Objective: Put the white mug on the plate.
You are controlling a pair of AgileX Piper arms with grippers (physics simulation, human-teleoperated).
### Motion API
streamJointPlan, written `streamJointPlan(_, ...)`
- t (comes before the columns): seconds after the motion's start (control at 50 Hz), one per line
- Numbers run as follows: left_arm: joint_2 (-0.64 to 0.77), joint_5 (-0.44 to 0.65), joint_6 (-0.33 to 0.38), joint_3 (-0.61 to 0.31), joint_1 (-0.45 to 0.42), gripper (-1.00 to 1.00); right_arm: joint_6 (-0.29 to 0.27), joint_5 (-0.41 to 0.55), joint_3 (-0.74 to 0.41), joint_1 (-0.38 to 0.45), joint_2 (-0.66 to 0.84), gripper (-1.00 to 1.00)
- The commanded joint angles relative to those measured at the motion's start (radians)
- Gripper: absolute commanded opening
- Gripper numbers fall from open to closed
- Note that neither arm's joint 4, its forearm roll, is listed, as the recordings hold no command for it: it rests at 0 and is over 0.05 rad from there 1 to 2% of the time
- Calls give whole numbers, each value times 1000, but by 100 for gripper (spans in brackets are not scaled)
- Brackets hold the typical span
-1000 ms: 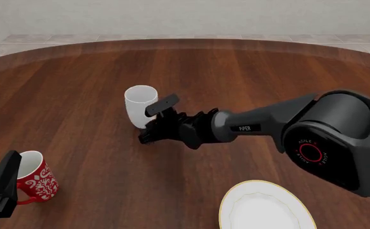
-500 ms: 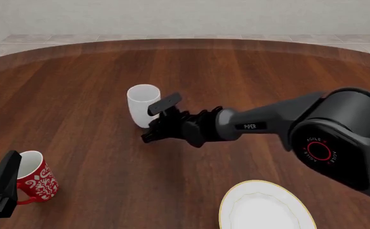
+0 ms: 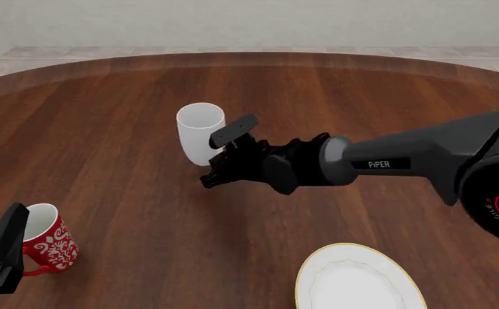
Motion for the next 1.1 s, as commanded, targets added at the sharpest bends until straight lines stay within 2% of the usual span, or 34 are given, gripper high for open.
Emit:
streamJointPlan(0.02,-2,2,0,1,0,100,-12,6,91,-6,-113,-100)
streamJointPlan(0.56,-3,2,0,1,0,100,-36,30,321,-10,-368,-100)
streamJointPlan(1.1,-2,2,0,1,0,100,-36,49,528,-15,-587,-100)
